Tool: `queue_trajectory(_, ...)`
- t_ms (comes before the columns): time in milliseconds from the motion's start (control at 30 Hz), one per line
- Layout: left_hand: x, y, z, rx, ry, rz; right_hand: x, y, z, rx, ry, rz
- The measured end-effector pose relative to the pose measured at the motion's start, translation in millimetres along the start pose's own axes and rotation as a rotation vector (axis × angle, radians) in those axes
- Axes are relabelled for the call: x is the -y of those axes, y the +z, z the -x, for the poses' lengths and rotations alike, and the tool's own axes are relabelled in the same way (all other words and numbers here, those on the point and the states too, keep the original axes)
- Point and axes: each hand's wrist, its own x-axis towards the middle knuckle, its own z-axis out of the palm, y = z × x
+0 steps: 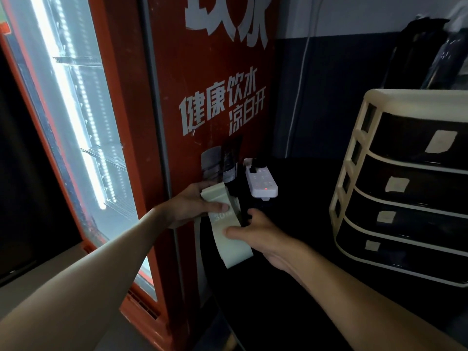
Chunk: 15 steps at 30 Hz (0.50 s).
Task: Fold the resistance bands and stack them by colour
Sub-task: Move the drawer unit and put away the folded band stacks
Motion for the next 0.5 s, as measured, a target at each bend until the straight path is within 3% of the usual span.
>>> queue_trajectory(500,-12.9,-2.1,29.8,-0.208,0.143,0.163,6.8,19.5,15.4,-0.155,-0.129,-0.147)
